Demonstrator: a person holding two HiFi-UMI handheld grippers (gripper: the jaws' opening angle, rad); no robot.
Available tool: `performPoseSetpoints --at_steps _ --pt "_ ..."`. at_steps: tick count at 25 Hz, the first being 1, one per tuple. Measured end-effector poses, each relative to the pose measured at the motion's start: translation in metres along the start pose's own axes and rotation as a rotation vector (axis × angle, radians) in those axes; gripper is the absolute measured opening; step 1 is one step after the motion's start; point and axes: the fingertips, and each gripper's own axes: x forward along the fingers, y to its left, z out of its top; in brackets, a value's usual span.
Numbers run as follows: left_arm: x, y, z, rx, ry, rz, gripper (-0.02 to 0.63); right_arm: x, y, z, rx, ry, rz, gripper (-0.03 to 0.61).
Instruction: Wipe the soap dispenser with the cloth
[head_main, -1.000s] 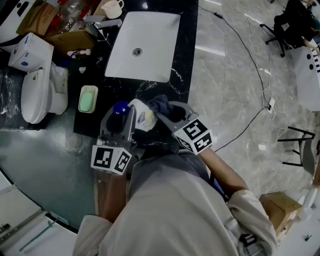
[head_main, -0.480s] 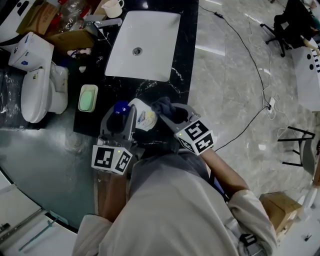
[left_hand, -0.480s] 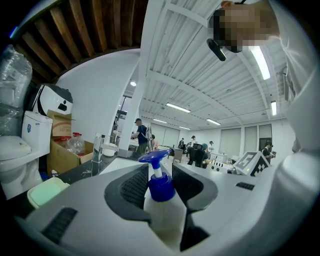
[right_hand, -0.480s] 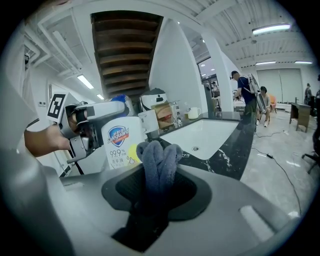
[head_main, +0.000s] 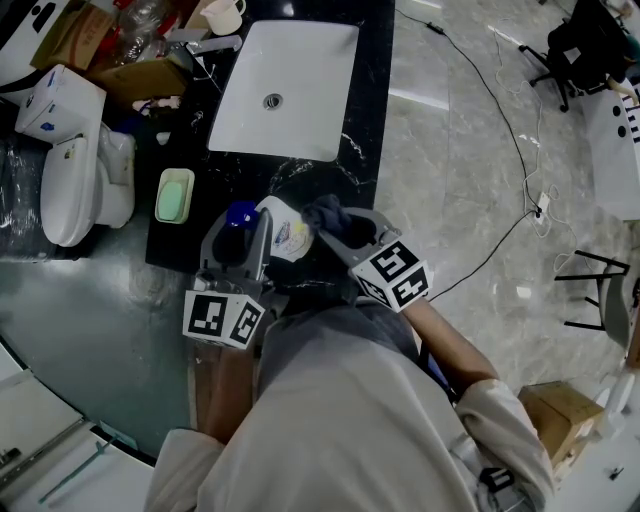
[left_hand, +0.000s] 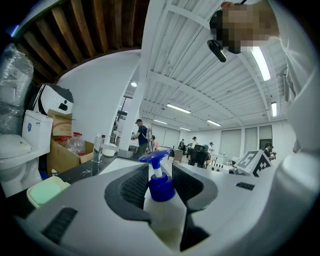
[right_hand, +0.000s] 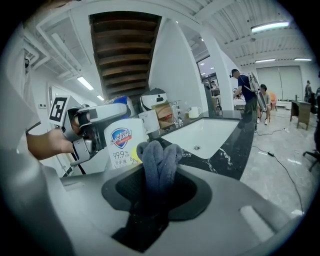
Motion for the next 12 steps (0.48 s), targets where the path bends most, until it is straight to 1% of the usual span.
performPoseSetpoints --at_steps 12 --pt "0.0 -0.001 -0.001 0.0 -0.001 0.001 0.144 -0.005 0.007 0.012 -0.006 -0.023 0.021 0.12"
